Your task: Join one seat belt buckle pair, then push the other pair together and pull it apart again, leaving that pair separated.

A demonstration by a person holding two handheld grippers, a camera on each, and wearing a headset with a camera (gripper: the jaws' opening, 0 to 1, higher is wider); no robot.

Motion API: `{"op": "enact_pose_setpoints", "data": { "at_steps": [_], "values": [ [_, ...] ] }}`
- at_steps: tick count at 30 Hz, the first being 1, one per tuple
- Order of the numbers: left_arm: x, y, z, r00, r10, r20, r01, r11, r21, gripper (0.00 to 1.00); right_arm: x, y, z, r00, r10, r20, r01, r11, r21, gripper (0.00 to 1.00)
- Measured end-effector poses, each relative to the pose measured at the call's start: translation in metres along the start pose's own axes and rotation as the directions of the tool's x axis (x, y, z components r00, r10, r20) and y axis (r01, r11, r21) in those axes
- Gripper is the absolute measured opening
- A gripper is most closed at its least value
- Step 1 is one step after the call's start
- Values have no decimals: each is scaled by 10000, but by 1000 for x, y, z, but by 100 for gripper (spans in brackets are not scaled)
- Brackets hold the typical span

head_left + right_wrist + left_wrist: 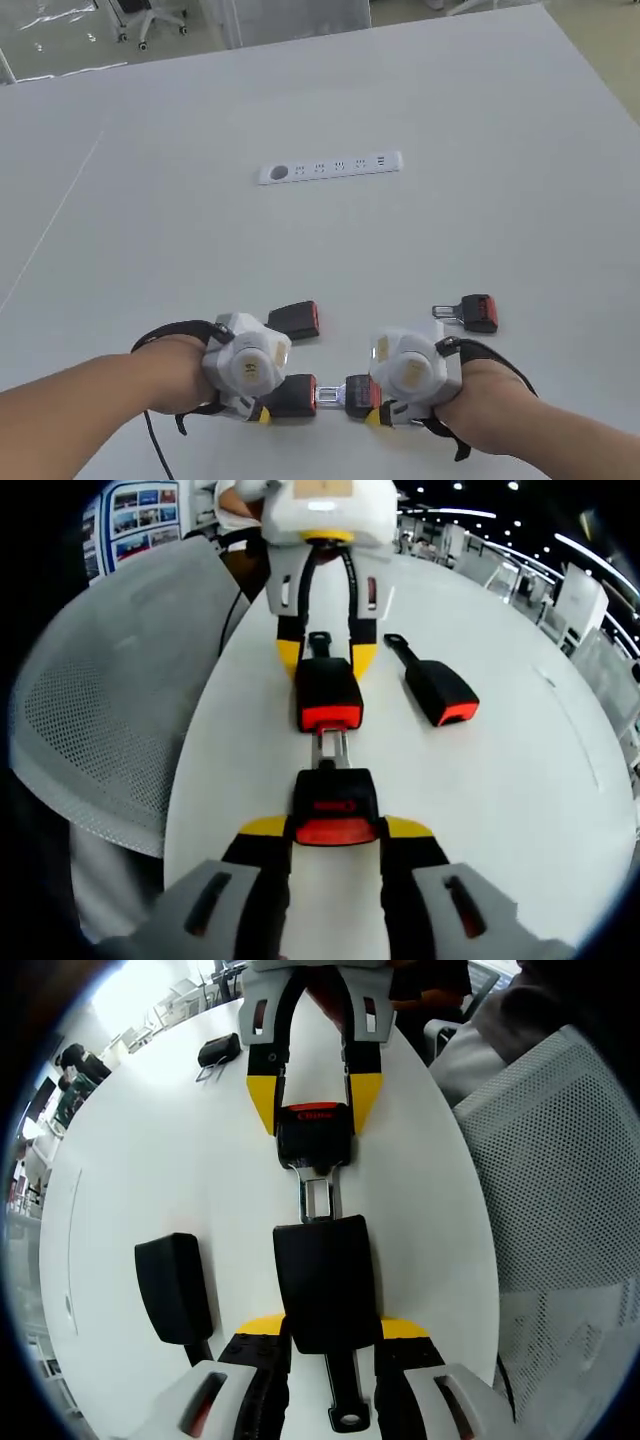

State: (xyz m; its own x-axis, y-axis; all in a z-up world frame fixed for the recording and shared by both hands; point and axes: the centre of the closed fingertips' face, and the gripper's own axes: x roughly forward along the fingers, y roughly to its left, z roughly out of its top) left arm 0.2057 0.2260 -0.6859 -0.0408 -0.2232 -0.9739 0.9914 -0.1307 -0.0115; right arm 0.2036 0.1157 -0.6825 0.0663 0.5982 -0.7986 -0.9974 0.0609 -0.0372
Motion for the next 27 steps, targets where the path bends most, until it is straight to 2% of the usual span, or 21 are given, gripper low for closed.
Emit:
{"op": "enact_pose_setpoints", "data": {
  "at_steps": [6, 12, 14, 15, 18, 22, 27],
  "values": [
    [-1, 0, 0, 10000, 2, 24, -2, 10000, -29, 32, 2, 0, 6, 9999, -103, 128, 105, 9999, -121, 34],
    [-1, 0, 0, 10000, 15, -46, -15, 10000, 44, 32, 8, 1, 11, 9992, -81, 382, 77, 9999, 84, 33],
    [-1, 0, 0, 10000, -12, -57, 13, 9999, 120, 32, 10, 1, 13, 9994, -210, 266, 214, 9997, -152, 33],
    [-1, 0, 0, 10000, -24, -67, 26, 9999, 159, 32, 10, 0, 13, 9995, -198, 266, 196, 9998, 71, 33],
    [-1, 0, 0, 10000, -2, -66, 3, 9997, 245, 31, 10, 0, 12, 9995, -146, 288, 149, 9998, -102, 32],
    [0, 0, 0, 9995, -8, -326, 24, 9987, 508, 31, 12, -2, 15, 9999, 16, 111, -14, 9999, -128, 31],
    [1, 0, -1, 9992, 13, -392, 3, 9992, 397, 31, 14, -1, 19, 10000, 81, -45, -83, 9988, -492, 31]
  ]
}}
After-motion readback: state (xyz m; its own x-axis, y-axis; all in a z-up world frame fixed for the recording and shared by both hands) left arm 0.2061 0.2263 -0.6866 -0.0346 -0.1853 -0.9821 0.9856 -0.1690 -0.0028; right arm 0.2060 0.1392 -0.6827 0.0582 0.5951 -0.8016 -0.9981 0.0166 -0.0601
